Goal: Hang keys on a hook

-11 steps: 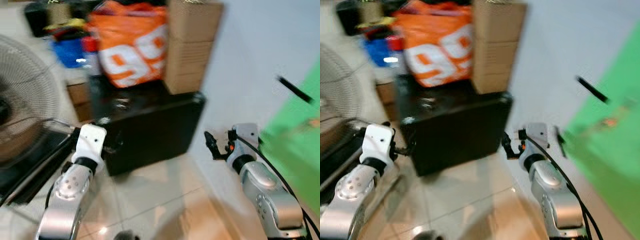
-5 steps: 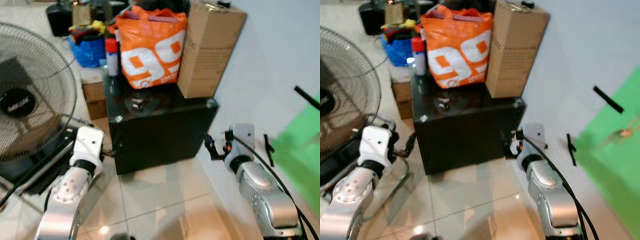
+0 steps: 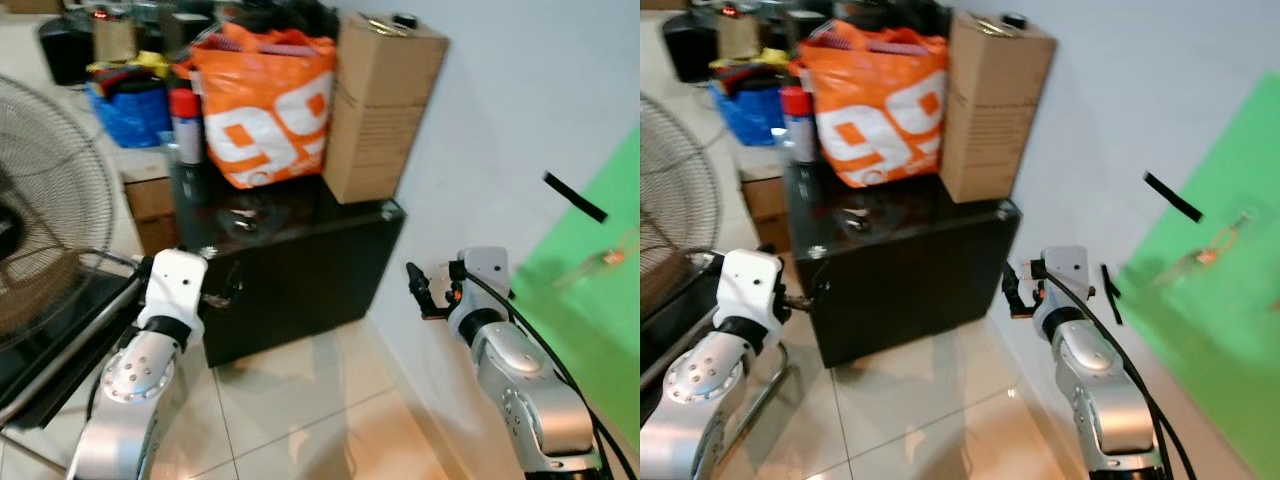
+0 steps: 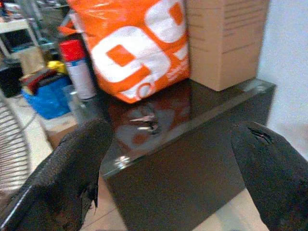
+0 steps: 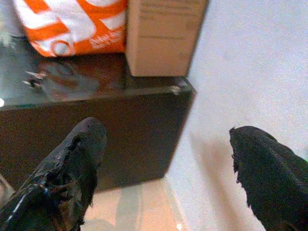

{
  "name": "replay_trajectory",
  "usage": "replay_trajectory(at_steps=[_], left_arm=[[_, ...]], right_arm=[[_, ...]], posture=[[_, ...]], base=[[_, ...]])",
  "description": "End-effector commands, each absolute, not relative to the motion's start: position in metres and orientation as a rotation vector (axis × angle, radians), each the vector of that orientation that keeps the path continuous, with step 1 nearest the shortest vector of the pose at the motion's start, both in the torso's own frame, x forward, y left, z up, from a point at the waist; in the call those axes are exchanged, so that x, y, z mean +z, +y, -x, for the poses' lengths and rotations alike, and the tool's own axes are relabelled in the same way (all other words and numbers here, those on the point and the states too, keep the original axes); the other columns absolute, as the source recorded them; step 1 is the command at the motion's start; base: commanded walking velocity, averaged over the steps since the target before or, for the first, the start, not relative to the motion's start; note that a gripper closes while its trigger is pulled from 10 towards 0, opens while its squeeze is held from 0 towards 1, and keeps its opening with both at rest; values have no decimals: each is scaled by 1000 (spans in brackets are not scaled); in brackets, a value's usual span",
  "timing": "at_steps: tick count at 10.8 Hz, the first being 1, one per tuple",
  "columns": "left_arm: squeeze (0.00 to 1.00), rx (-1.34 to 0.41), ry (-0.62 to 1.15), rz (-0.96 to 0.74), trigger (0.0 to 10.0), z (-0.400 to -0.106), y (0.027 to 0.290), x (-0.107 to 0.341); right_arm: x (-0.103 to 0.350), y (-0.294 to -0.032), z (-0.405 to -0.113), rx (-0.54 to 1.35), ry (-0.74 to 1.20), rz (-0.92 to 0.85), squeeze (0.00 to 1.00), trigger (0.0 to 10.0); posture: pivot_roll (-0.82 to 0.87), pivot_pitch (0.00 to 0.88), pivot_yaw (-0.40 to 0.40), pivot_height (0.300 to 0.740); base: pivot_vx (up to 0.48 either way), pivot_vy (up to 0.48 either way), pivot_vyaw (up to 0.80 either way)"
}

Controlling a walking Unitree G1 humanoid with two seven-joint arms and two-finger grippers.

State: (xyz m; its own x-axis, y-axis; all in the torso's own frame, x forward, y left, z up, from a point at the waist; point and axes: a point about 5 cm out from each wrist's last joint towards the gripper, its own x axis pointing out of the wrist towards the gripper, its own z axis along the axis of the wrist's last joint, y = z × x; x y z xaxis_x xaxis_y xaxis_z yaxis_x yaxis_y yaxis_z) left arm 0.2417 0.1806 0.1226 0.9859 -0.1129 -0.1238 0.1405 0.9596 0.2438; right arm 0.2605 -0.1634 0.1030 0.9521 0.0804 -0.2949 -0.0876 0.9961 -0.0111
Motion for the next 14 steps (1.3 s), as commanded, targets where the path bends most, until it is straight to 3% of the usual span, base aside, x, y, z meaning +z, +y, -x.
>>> replay_trajectory(at_steps=[1, 4, 10, 14], left_arm=[[847, -130, 96, -262, 10000, -244, 181, 125], [843, -142, 93, -267, 10000, -245, 181, 125], [847, -218, 74, -289, 10000, -255, 188, 131], [851, -268, 86, -288, 10000, -257, 184, 128]], right_arm=[[107, -166, -265, 70, 281, 37, 1000, 10000], [106, -166, -266, 64, 281, 39, 1000, 10000], [100, -158, -251, 2, 266, 10, 1000, 10000], [102, -164, -243, -34, 248, 29, 1000, 10000]], posture=[[-27, 0, -85, 740], [-26, 0, -59, 740], [-51, 0, 71, 740], [-74, 2, 93, 740]], base=[[334, 0, 0], [334, 0, 0], [336, 0, 0], [341, 0, 0]])
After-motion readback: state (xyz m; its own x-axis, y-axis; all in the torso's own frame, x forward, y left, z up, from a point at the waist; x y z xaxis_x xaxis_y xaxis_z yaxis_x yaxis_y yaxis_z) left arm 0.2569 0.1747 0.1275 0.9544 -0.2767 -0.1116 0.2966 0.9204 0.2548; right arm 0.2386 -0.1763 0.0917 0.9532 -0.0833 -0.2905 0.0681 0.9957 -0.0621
